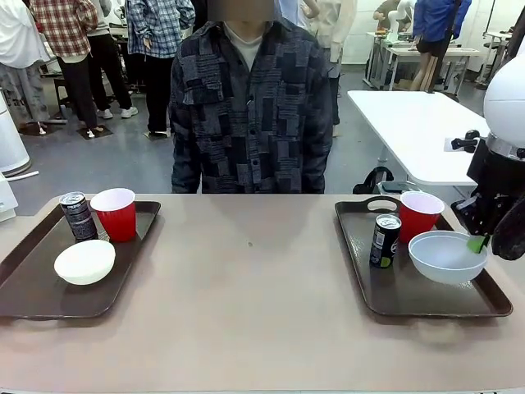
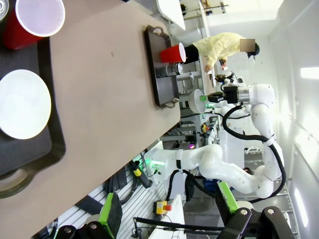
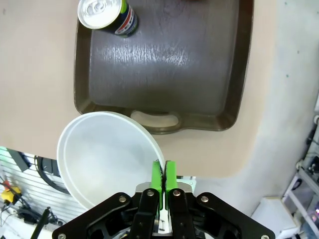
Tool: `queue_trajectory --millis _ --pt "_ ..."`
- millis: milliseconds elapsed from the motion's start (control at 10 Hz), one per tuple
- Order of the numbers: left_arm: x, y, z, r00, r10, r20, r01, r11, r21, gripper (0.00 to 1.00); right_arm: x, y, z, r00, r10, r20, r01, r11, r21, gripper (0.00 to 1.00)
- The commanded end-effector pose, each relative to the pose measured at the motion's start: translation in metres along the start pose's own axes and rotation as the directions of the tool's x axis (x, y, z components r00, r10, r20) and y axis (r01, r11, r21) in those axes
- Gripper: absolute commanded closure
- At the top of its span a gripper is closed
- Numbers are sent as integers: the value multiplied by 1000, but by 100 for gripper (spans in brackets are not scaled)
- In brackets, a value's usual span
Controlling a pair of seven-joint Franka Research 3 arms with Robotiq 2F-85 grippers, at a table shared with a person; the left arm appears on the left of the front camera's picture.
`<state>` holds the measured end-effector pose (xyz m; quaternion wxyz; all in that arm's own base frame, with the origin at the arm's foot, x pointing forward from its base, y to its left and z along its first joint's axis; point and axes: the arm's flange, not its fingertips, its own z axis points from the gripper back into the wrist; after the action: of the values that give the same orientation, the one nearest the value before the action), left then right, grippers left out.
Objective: Prepare tableware on both trays.
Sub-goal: Pick up a Picnic Bowl from the table and place it on a Handle tray.
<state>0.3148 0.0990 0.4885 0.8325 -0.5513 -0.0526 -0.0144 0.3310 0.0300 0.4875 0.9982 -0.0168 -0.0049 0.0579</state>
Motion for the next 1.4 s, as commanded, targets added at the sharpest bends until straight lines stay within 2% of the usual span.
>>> queue_trajectory --millis 0,100,300,600,900,1300 --pt "0 -2 1 1000 -6 11 6 1000 -19 0 3 -1 1 1000 -3 13 3 1000 -1 96" --pt "0 -2 1 1000 -6 11 6 1000 -19 0 19 -6 -14 998 63 15 -63 998 -18 96" --pt "0 -2 1 1000 -6 11 6 1000 -19 0 44 -35 -45 998 67 -2 -67 997 -40 96" --pt "0 -2 1 1000 -6 11 6 1000 -19 0 66 -65 -77 1000 26 -8 -26 1000 -3 96" --pt "0 -2 1 1000 -6 11 6 1000 -19 0 84 -77 -103 999 22 38 -25 998 55 96" --pt "0 -2 1 1000 -6 11 6 1000 -19 0 102 -78 -121 1000 6 10 -7 998 55 96"
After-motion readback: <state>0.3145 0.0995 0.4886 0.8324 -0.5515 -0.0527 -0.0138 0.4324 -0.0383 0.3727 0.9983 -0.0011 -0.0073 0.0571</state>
